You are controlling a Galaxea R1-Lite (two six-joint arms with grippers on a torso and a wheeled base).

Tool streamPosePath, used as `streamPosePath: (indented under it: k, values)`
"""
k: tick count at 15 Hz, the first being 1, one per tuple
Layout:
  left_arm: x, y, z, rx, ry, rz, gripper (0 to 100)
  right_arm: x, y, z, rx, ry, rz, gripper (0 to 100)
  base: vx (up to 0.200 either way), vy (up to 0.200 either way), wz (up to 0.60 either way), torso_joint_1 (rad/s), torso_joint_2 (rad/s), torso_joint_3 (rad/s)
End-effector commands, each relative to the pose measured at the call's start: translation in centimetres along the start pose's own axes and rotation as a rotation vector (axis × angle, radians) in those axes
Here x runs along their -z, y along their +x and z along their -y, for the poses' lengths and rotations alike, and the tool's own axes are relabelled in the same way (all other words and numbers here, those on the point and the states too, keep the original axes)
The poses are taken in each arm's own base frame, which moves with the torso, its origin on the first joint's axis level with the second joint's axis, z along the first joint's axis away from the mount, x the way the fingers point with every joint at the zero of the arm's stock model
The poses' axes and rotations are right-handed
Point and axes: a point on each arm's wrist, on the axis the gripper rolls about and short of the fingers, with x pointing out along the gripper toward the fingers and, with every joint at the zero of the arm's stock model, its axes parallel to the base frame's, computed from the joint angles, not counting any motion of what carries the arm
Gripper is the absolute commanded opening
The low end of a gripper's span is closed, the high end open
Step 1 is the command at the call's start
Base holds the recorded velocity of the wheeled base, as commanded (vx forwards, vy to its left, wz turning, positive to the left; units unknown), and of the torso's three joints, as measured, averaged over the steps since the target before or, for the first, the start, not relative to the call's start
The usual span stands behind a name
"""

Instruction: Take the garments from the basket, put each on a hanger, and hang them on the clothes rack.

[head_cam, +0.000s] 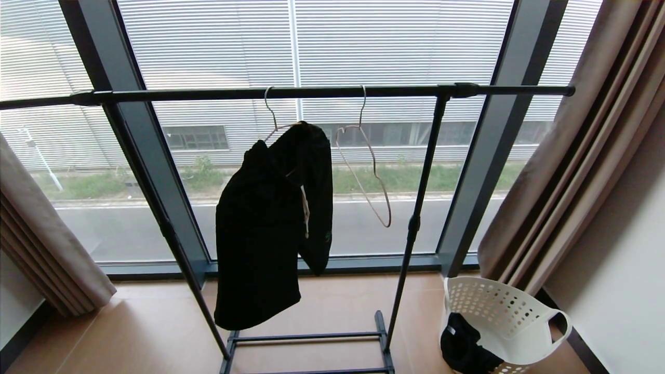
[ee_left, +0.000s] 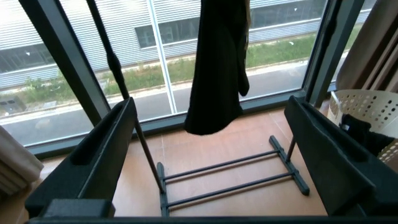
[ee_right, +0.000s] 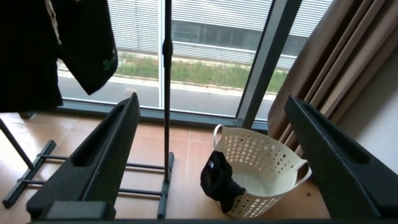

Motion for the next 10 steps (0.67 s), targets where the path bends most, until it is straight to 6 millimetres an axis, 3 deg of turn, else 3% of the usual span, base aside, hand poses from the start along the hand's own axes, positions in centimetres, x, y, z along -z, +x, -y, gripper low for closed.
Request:
streamPosePath:
  k: [1, 10]
  values:
    - [0.0, 0.02, 0.0, 0.0, 0.0, -0.002, 100, 0.0, 0.01, 0.0, 0.0, 0.001, -0.001, 100, 0.0, 0.0, 0.0, -0.222, 0.55, 0.315]
    - [0.0, 0.02, 0.0, 0.0, 0.0, -0.002, 100, 0.0, 0.01, 0.0, 0.0, 0.001, -0.001, 100, 0.0, 0.0, 0.0, -0.209, 0.53, 0.321]
